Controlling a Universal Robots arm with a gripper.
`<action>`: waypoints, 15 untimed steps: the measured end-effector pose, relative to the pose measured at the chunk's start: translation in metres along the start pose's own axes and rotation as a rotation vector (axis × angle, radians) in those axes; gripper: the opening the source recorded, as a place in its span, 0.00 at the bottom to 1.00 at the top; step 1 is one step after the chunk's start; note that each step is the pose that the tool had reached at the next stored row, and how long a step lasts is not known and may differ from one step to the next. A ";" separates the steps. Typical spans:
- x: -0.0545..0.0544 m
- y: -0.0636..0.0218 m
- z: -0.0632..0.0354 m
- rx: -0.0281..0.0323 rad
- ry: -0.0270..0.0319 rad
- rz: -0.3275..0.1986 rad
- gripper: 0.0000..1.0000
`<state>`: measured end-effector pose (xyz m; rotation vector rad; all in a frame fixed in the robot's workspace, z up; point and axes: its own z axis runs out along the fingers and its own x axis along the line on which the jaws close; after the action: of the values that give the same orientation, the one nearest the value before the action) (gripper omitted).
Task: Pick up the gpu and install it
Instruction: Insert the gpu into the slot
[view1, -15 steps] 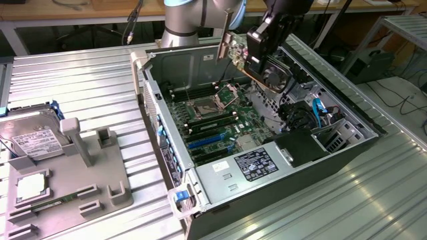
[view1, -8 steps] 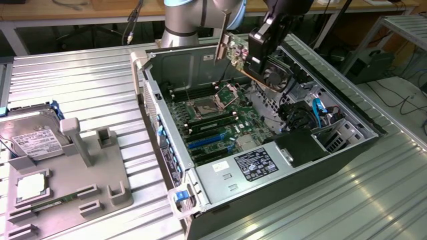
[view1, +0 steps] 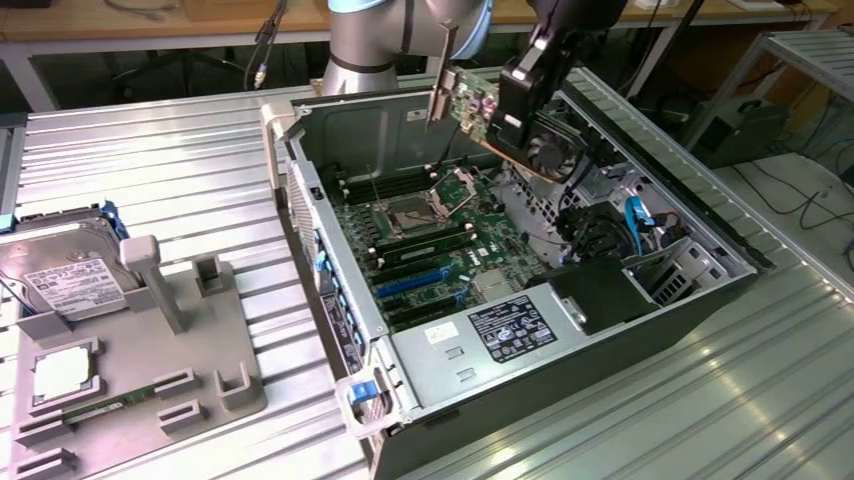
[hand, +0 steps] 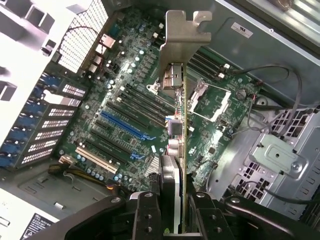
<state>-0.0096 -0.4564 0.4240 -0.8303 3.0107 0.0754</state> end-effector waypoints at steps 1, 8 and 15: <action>0.000 0.0000 0.0000 -0.0002 0.0004 -0.007 0.28; 0.000 0.0000 0.0000 -0.0015 0.0020 -0.049 0.28; 0.000 0.0000 0.0000 -0.0026 0.0038 -0.089 0.28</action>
<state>-0.0096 -0.4565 0.4240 -0.9650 2.9725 0.0765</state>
